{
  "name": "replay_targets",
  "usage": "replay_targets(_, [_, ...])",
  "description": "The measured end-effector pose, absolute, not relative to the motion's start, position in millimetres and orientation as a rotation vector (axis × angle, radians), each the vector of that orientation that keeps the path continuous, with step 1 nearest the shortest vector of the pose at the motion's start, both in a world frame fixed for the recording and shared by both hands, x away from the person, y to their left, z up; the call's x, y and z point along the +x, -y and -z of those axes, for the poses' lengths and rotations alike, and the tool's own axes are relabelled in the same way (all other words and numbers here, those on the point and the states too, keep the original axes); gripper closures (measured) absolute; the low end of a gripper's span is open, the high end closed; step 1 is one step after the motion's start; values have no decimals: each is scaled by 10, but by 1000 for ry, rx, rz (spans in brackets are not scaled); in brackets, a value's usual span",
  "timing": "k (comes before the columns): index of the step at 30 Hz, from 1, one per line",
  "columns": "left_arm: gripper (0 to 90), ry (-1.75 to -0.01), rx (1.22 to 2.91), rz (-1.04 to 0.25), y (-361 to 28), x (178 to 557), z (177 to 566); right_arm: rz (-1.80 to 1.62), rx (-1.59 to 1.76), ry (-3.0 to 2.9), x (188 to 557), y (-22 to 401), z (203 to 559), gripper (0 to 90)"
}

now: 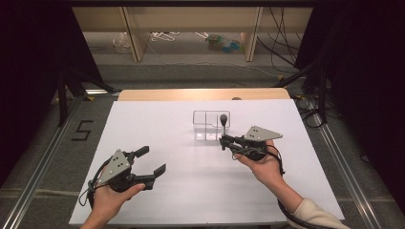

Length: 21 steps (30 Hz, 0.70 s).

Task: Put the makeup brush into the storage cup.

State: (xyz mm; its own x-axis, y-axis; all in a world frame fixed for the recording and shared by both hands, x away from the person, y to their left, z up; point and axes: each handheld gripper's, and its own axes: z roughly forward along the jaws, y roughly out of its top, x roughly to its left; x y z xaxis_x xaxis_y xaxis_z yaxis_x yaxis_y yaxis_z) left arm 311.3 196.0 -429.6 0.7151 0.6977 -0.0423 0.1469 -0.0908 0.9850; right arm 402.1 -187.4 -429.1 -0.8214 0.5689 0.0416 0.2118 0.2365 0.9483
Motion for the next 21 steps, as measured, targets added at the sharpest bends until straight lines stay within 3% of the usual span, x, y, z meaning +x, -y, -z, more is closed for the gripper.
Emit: replay_targets(21, [152,-703,1625,-525,-1963,3118,4305,-1608,743,-2174,4098,1907,4259,797])
